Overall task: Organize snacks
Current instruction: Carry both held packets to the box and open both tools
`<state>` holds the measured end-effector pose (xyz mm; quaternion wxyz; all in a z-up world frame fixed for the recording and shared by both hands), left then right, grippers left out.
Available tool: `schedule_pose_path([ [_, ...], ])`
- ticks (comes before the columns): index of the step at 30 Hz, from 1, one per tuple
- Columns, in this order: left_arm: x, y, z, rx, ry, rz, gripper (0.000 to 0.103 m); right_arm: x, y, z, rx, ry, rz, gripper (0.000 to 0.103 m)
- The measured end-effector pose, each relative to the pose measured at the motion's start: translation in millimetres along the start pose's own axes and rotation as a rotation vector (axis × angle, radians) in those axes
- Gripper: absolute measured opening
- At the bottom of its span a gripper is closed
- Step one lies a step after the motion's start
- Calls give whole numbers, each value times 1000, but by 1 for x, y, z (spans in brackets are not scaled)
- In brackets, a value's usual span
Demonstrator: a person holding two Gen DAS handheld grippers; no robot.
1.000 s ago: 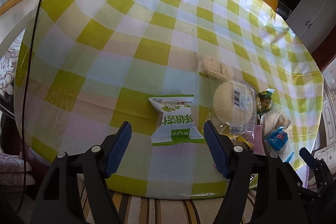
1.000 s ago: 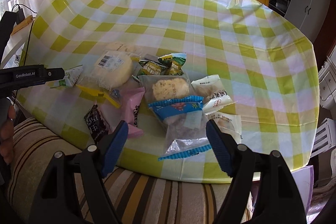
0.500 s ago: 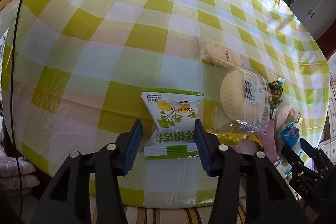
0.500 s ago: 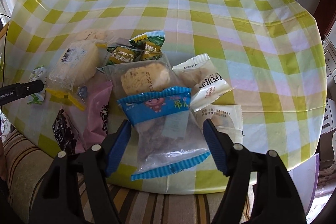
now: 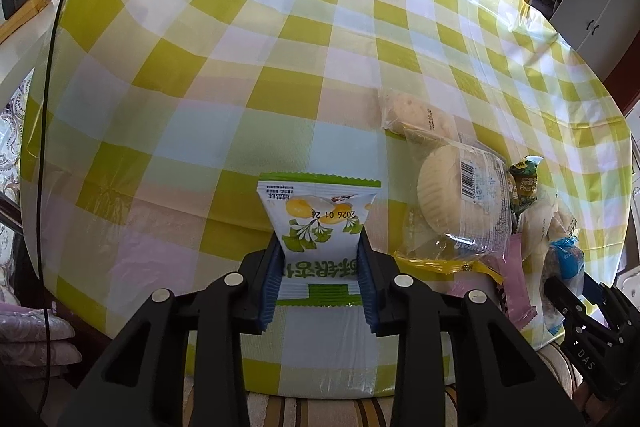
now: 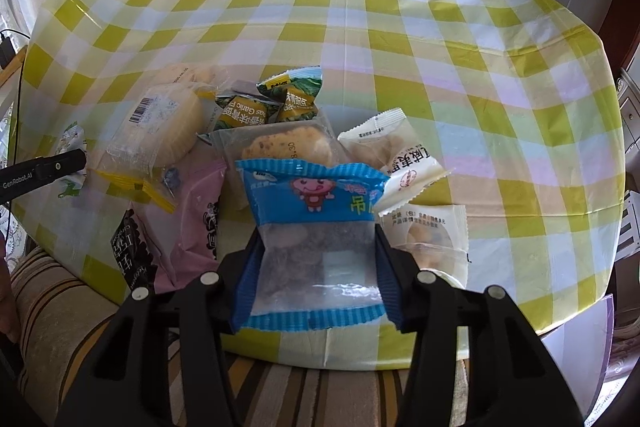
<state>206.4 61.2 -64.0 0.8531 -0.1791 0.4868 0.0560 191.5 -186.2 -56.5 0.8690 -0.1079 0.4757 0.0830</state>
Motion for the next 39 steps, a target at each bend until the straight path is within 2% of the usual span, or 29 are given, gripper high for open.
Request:
schedule_pose_path([
  [11, -29, -15, -4, 38, -66, 9, 32, -23, -11, -4, 38, -47, 5, 51],
  [19, -42, -44, -19, 98, -68, 8, 32, -36, -37, -15, 101, -54, -1, 51],
  [29, -50, -107, -43, 241, -51, -4, 32, -53, -90, -40, 233, -86, 31, 51],
  [39, -39, -191, -77, 406, 13, -51, 32, -62, -158, -76, 358, -109, 7, 51],
])
Point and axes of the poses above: each gripper's, at about its wrist camera, not at the fingertips, and x roughly the way its jaws point, y to its left, z to its top, the point moved 5 cm from there along x, roughly the way its jaws point, and after that the axes turned 7 degrees about -x, right-handed, at the moved point
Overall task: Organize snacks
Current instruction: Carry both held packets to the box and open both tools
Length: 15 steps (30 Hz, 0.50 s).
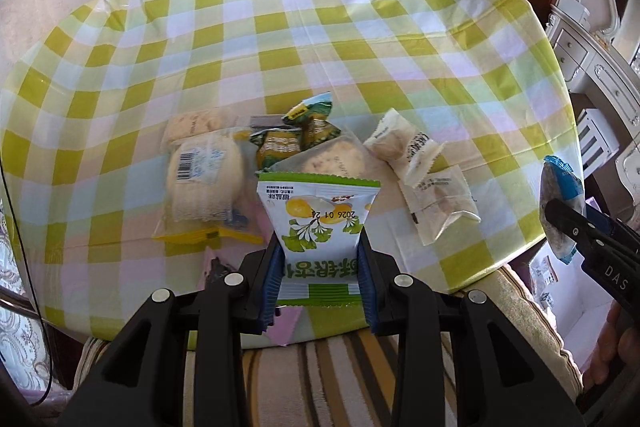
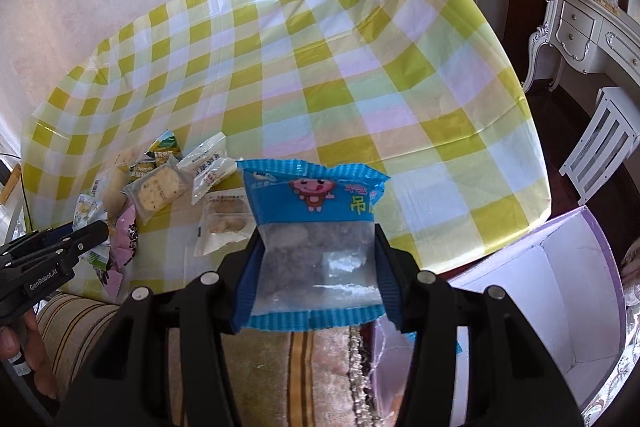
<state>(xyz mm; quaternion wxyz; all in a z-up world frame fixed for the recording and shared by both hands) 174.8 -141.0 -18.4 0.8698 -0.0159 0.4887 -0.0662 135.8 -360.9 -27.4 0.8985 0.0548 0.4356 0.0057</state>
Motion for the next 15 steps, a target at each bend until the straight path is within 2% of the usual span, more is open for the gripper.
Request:
schedule_pose_path([
  [10, 9, -99, -9, 182, 58, -116, 32, 4, -100, -41, 144, 52, -118, 51],
  [15, 14, -151, -26, 256, 123, -215, 32, 10, -137, -64, 194, 95, -171, 51],
])
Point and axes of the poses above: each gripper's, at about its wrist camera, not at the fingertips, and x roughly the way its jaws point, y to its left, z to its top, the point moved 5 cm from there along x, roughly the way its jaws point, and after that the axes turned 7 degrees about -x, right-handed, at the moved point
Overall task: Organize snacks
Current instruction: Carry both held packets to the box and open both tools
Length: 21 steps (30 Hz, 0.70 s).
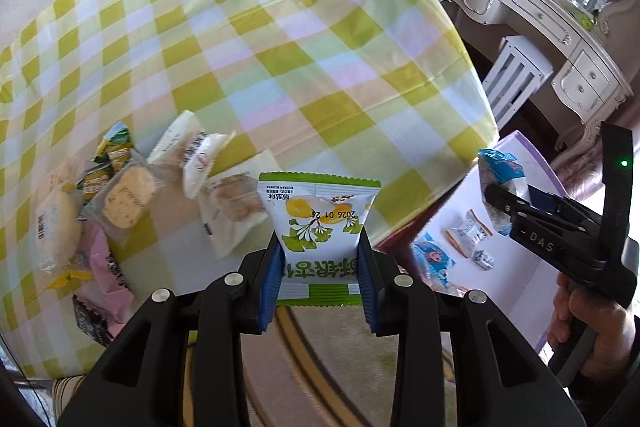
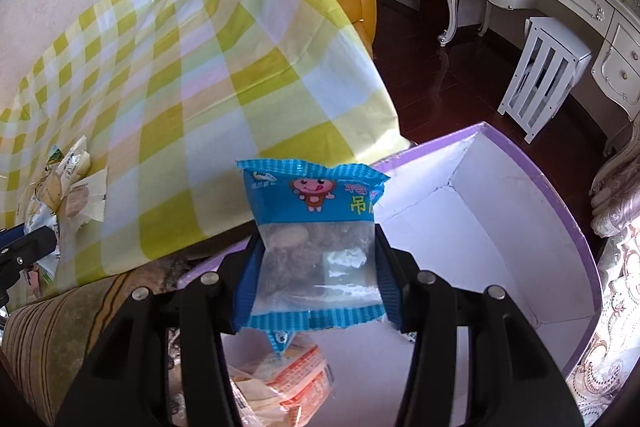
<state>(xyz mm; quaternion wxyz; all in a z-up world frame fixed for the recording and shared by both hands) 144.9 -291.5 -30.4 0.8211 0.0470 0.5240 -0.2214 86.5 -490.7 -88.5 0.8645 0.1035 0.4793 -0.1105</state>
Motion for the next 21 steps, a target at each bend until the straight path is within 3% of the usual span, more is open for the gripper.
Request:
schedule_pose_path([
  [7, 23, -64, -13, 101, 102, -125, 32, 21, -37, -23, 60, 73, -40, 51],
  [13, 40, -92, -25, 146, 179, -194, 33, 30, -50, -34, 95, 104, -49, 53],
  [14, 42, -94, -26, 149, 190, -206, 35, 31, -51, -35, 100, 111, -48, 55],
  [18, 39, -86, -20, 107, 169, -204, 67, 29, -45, -37, 89, 122, -17, 63],
  [21, 34, -74, -14, 73, 139, -184, 74, 28, -25, -40, 5, 156, 41, 74],
])
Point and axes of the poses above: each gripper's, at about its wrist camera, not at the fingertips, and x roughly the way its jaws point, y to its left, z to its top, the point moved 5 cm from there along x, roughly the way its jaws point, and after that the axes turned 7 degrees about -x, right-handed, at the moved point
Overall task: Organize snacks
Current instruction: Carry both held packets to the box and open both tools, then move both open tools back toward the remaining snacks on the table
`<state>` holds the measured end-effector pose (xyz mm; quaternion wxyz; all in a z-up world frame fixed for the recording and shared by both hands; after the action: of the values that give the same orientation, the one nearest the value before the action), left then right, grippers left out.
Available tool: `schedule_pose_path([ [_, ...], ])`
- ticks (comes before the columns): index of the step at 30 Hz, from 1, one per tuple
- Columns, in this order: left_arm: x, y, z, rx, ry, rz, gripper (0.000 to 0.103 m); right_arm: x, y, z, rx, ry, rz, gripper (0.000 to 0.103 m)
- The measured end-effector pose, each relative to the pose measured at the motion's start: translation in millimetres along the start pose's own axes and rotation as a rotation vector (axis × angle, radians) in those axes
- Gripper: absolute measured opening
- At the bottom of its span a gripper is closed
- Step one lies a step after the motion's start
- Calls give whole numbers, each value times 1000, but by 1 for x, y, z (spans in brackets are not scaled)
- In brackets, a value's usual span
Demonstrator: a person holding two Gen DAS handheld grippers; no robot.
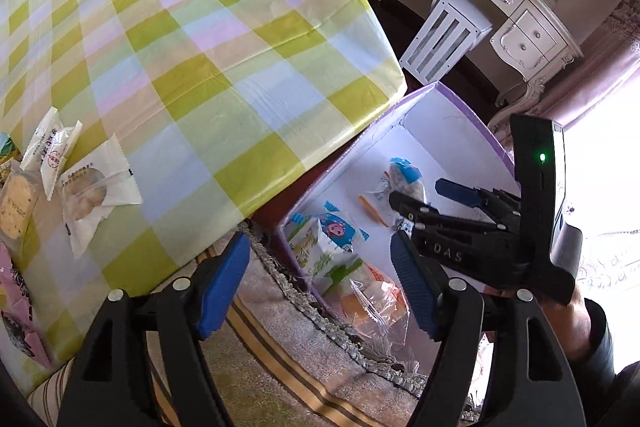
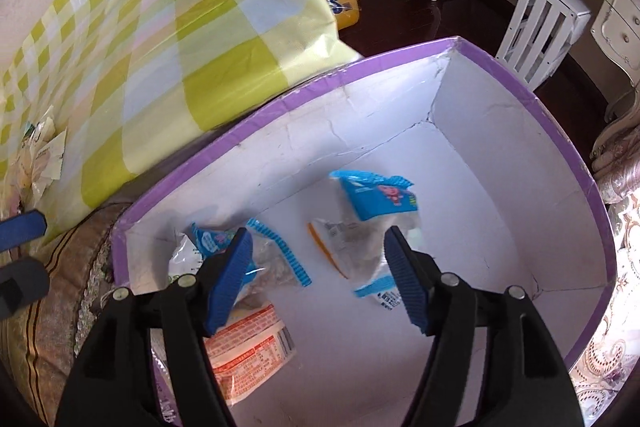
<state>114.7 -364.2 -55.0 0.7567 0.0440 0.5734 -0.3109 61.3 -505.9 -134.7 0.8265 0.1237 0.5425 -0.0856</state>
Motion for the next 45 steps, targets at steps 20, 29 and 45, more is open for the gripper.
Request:
schedule_pose_path([
  [20, -74, 53, -2, -47, -285, 138, 92, 35, 32, -71, -291, 282, -114, 86],
  [29, -105, 118, -25, -208, -336, 194, 78, -12, 51, -24, -222, 85, -84, 86],
  [45, -141, 216, -80, -535, -354, 208, 66, -67, 162, 40, -321, -121, 54, 86],
])
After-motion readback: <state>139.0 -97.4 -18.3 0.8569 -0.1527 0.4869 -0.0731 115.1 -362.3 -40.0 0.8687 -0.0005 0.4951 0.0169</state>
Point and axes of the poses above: each gripper's, at about its wrist camera, not at the fingertips, and x roughly the way its jaws point, y to its left, z to its top, the point moved 5 cm from there along x, roughly the way its jaws point, and after that the axes turned 7 degrees about -x, right-handed, at the moved point
